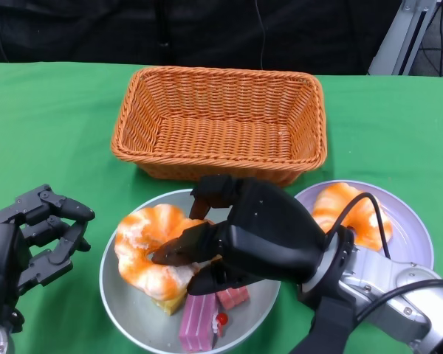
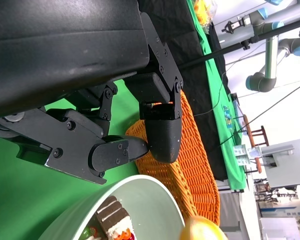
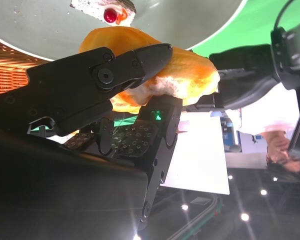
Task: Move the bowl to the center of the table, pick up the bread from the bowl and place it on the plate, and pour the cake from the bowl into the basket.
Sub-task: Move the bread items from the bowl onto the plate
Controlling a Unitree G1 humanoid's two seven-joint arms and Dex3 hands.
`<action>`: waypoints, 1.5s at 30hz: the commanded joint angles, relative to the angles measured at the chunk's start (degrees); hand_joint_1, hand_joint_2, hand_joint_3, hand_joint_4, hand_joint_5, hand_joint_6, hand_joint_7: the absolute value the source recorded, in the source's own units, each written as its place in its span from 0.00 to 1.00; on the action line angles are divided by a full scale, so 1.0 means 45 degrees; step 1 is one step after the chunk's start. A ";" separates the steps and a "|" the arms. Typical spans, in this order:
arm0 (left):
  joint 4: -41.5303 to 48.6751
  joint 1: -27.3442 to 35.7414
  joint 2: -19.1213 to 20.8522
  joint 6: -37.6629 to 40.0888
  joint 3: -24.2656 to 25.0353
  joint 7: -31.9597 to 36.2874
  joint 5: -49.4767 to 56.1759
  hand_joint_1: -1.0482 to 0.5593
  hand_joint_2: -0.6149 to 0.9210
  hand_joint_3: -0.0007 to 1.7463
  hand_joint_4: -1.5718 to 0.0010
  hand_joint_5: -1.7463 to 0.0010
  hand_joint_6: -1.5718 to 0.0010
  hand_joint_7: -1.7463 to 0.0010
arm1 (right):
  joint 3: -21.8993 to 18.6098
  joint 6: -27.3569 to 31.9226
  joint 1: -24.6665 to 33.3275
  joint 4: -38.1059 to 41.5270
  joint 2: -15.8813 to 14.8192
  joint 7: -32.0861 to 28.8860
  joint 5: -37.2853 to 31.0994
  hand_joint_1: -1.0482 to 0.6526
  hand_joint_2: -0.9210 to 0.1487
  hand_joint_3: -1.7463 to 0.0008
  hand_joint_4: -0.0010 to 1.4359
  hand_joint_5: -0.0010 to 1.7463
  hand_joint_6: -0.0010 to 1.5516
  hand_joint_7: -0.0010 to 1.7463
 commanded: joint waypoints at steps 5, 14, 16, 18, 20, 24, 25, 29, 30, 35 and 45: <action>-0.0331 0.0223 0.0130 0.0208 0.0139 -0.0005 -0.0318 0.59 0.89 0.38 0.50 0.17 0.47 0.38 | -0.1510 -0.0187 0.1266 -0.1746 -0.1244 0.1207 0.1382 0.46 0.03 1.00 0.64 0.61 0.80 0.03; -0.0221 0.0140 0.0280 0.0346 0.0206 0.0000 -0.0345 0.60 0.87 0.41 0.50 0.17 0.48 0.36 | -0.3430 -0.0005 0.2878 -0.3338 -0.2159 0.2211 0.2434 0.49 0.02 0.99 0.62 0.63 0.80 0.04; -0.0066 0.0054 0.0343 0.0320 0.0239 -0.0116 -0.0418 0.60 0.87 0.41 0.50 0.17 0.48 0.37 | -0.4071 0.0097 0.3505 -0.3640 -0.2451 0.2190 0.2518 0.48 0.01 0.99 0.64 0.61 0.80 0.04; 0.0067 0.0000 0.0386 0.0206 0.0249 -0.0199 -0.0441 0.60 0.87 0.42 0.49 0.17 0.47 0.37 | -0.4427 0.0068 0.3815 -0.3732 -0.2514 0.2191 0.2567 0.49 0.01 1.00 0.64 0.60 0.80 0.04; 0.0118 -0.0020 0.0396 0.0162 0.0254 -0.0225 -0.0449 0.60 0.87 0.42 0.49 0.17 0.47 0.37 | -0.4557 0.0022 0.3899 -0.3763 -0.2461 0.2263 0.2559 0.49 0.01 1.00 0.65 0.60 0.80 0.04; 0.0254 -0.0104 0.0447 0.0174 0.0342 -0.0329 -0.0561 0.60 0.86 0.43 0.49 0.17 0.47 0.37 | -0.5370 0.0285 0.4606 -0.3698 -0.2725 0.2023 0.2627 0.51 0.01 1.00 0.65 0.62 0.81 0.04; 0.0272 -0.0121 0.0463 0.0194 0.0361 -0.0346 -0.0587 0.60 0.86 0.43 0.49 0.17 0.47 0.37 | -0.5617 0.0353 0.4812 -0.3674 -0.2791 0.1965 0.2632 0.52 0.02 1.00 0.65 0.63 0.81 0.05; 0.0438 -0.0209 0.0534 0.0101 0.0424 -0.0545 -0.0628 0.59 0.86 0.44 0.49 0.17 0.47 0.37 | -0.6338 0.0311 0.5419 -0.3299 -0.3027 0.1783 0.2806 0.55 0.03 1.00 0.64 0.65 0.82 0.05; 0.0469 -0.0224 0.0542 0.0083 0.0433 -0.0577 -0.0637 0.59 0.86 0.44 0.49 0.17 0.47 0.37 | -0.6424 0.0289 0.5480 -0.3250 -0.3040 0.1769 0.2817 0.55 0.04 1.00 0.64 0.65 0.82 0.05; 0.0527 -0.0253 0.0531 0.0049 0.0479 -0.0643 -0.0637 0.59 0.85 0.45 0.50 0.16 0.48 0.37 | -0.6505 0.0213 0.5499 -0.3221 -0.2987 0.1799 0.2788 0.55 0.04 1.00 0.64 0.65 0.82 0.05; 0.0800 -0.0367 0.0565 0.0040 0.0545 -0.0831 -0.0770 0.59 0.87 0.42 0.50 0.16 0.47 0.38 | -0.6768 0.0825 0.5671 -0.0558 -0.3423 0.0503 0.2096 0.56 0.05 1.00 0.62 0.66 0.80 0.03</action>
